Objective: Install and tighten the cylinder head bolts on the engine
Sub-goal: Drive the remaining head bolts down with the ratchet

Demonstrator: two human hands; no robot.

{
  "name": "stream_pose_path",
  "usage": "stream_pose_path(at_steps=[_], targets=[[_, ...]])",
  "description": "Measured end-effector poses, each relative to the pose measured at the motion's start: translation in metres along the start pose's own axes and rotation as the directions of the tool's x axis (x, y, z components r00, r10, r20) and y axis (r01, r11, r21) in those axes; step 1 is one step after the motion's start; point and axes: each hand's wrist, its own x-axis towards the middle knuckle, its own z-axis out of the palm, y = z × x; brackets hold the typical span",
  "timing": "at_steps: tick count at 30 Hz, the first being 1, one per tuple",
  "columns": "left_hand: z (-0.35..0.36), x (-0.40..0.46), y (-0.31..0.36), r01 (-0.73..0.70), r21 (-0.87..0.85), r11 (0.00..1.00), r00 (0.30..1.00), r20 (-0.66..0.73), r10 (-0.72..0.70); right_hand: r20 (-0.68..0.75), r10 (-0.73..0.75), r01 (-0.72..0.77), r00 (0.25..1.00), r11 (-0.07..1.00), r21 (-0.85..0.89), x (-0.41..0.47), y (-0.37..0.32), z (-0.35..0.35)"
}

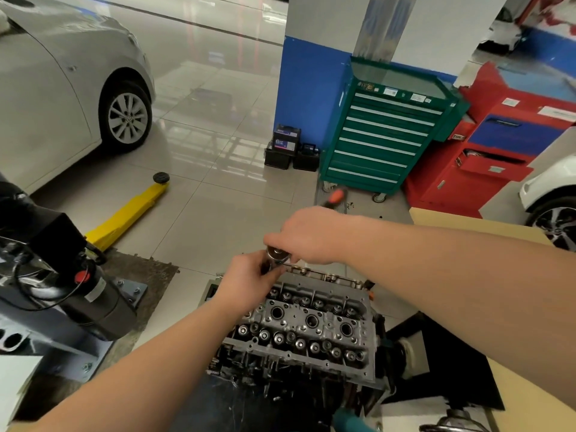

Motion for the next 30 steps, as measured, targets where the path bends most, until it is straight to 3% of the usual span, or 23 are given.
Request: stream_pose_path(at_steps=[3,5,6,10,13,14,16,18,20,21,25,30], targets=[[-0.001,-0.003,-0.007,0.042,-0.105,0.994,0.995,-0.083,-0.051,0.100,0.259,-0.274,0.961,0.940,0.202,0.001,-0.013,0.008],[0.003,-0.006,-0.006,-0.002,-0.052,0.999,0.998,-0.069,-0.001,0.258,0.364,-0.446,0.895,0.767,0.462,-0.002,-0.021,0.016],[0.005,-0.007,-0.006,-0.029,-0.016,0.999,0.998,-0.056,0.028,0.276,0.369,-0.460,0.888,0.735,0.497,-0.003,-0.025,0.017],[0.000,-0.004,-0.004,-0.057,0.044,0.997,0.998,-0.038,0.059,0.095,0.246,-0.261,0.965,0.944,0.204,0.000,-0.024,0.010],[-0.013,0.001,-0.003,-0.070,0.076,0.995,0.991,0.120,0.060,0.043,0.025,-0.027,0.999,0.998,0.050,-0.003,-0.003,-0.004],[-0.017,0.002,-0.002,-0.075,0.069,0.995,0.986,0.157,0.063,0.041,-0.013,0.012,0.999,1.000,0.024,-0.002,-0.001,-0.006],[-0.024,0.004,-0.004,-0.074,0.009,0.997,0.985,0.159,0.072,0.042,0.050,-0.053,0.998,0.995,0.085,0.003,-0.007,-0.006],[-0.029,0.003,-0.005,-0.078,-0.023,0.997,0.990,0.119,0.080,0.112,0.227,-0.252,0.967,0.911,0.328,0.006,-0.019,0.001],[-0.028,0.004,-0.007,-0.111,0.013,0.994,0.985,0.135,0.108,0.252,0.363,-0.439,0.897,0.673,0.595,0.007,-0.031,0.011],[-0.027,0.005,-0.006,-0.130,0.051,0.990,0.982,0.147,0.122,0.279,0.381,-0.469,0.881,0.627,0.622,0.006,-0.038,0.012],[-0.027,0.010,-0.005,-0.122,0.103,0.987,0.981,0.163,0.104,0.131,0.254,-0.280,0.958,0.928,0.246,0.011,-0.043,0.003],[-0.028,0.011,0.003,-0.096,0.150,0.984,0.958,0.283,0.051,0.086,-0.032,0.029,0.996,0.999,0.037,0.006,-0.014,-0.012]])
